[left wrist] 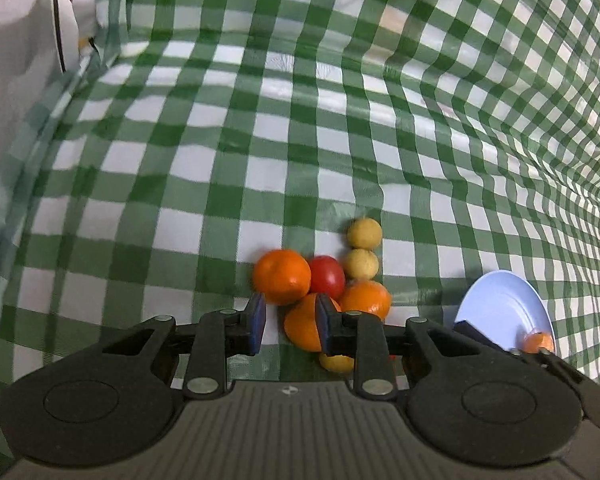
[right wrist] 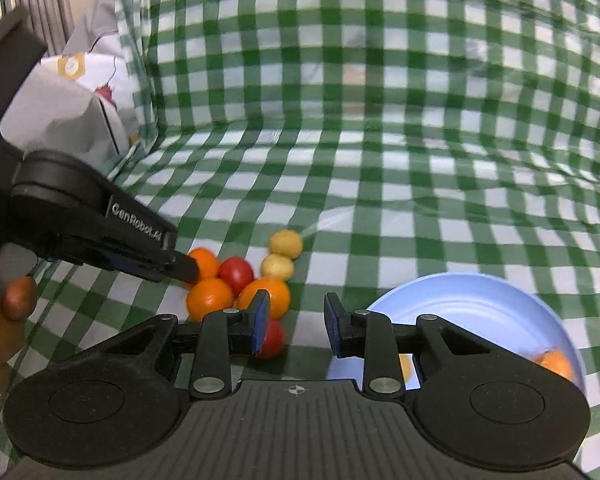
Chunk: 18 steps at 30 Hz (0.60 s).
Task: Organize fruits
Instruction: 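Move both open grippers back to the fruit pile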
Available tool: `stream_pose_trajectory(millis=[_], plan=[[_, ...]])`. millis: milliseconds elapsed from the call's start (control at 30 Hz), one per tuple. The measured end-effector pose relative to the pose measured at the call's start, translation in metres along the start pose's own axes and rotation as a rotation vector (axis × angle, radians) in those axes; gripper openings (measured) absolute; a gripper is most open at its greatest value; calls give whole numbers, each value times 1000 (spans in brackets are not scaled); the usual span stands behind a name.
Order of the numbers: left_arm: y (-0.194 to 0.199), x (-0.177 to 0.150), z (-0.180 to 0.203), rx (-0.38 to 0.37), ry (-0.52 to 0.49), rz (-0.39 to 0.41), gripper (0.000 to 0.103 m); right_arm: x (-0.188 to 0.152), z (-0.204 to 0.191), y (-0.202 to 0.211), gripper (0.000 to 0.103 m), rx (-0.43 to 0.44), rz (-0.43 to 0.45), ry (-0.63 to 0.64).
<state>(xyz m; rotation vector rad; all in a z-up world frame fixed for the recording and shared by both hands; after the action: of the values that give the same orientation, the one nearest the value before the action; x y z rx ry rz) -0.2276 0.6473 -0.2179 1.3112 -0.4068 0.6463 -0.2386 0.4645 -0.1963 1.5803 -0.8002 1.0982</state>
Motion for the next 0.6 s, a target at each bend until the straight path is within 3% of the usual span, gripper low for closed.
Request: stream_pose_trajectory(millis=[600], plan=[[-2, 1, 17, -50, 34, -22, 38, -17, -22, -33, 31, 7, -89, 21]])
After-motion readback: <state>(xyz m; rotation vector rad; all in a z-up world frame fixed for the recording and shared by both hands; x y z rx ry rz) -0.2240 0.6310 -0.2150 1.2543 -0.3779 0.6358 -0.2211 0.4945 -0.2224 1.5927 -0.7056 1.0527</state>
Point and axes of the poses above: each gripper's, at about its wrist camera, not at the fingertips, and y roughly against the way its jaws point, z to its right, x to its top, the point moved 4 cm from there along -y, roughly the way its jaws point, and after that the axes turned 10 degrees about z, right-handed, at the moved point
